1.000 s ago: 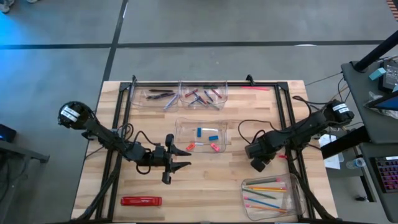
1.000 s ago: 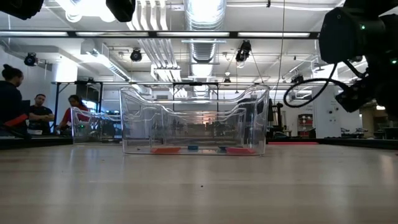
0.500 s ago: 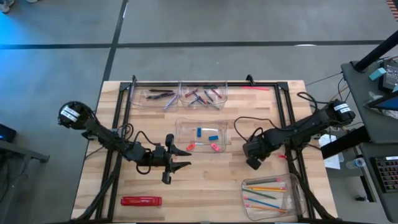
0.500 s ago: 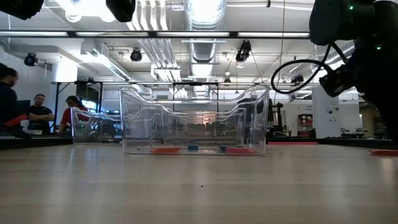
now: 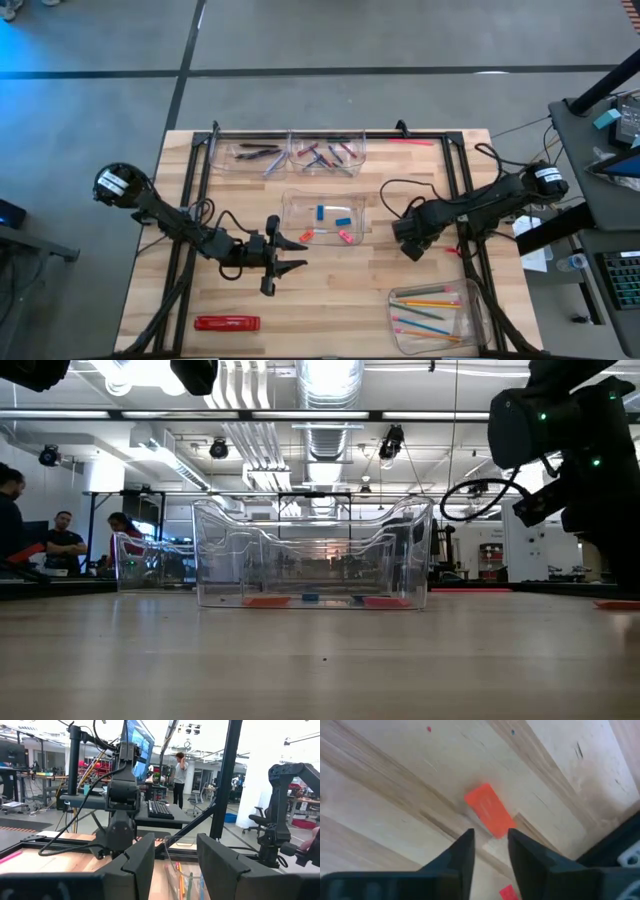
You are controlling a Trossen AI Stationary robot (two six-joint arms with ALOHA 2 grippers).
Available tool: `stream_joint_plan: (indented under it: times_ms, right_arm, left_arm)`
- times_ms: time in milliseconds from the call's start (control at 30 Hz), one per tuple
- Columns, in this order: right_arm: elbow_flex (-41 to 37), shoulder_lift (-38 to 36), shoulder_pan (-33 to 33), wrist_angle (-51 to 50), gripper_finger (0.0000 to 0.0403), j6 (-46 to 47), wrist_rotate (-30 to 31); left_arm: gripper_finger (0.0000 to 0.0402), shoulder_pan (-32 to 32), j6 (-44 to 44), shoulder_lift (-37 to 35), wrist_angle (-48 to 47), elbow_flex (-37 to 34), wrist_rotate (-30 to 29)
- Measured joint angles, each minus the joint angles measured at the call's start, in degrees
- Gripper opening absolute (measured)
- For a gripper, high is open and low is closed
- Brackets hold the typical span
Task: Sort crayons/erasers/pens/pencils in bins
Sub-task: Put the orange eraser into the middle transparent bin
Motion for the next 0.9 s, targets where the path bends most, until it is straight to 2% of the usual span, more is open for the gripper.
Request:
stream_joint_plan:
  times_ms: [133,267,633,900]
  right_arm:
    - [-0.02,2.14,-0.8,0.08,0.0152,-0.65,0.13]
    - [-0.04,3.93,-1.09,0.29,0.0166,-0.8,0.64]
    - [0.17,1.65,-1.41,-0.19,0.0164,-0.73,1.99]
    - [-0.32,3.8,-3.37,0.18,0.0166,-0.51,2.97]
  left_arm:
    - [0.0132,0.0,0.01,0.0,0.01,0.0,-0.02]
    - [0.0132,0.0,0.01,0.0,-0.01,0.0,-0.01]
    - [0.0132,0.04,0.01,0.0,-0.25,0.0,0.0]
    - [0.0132,0.07,0.0,0.0,-0.3,0.0,-0.01]
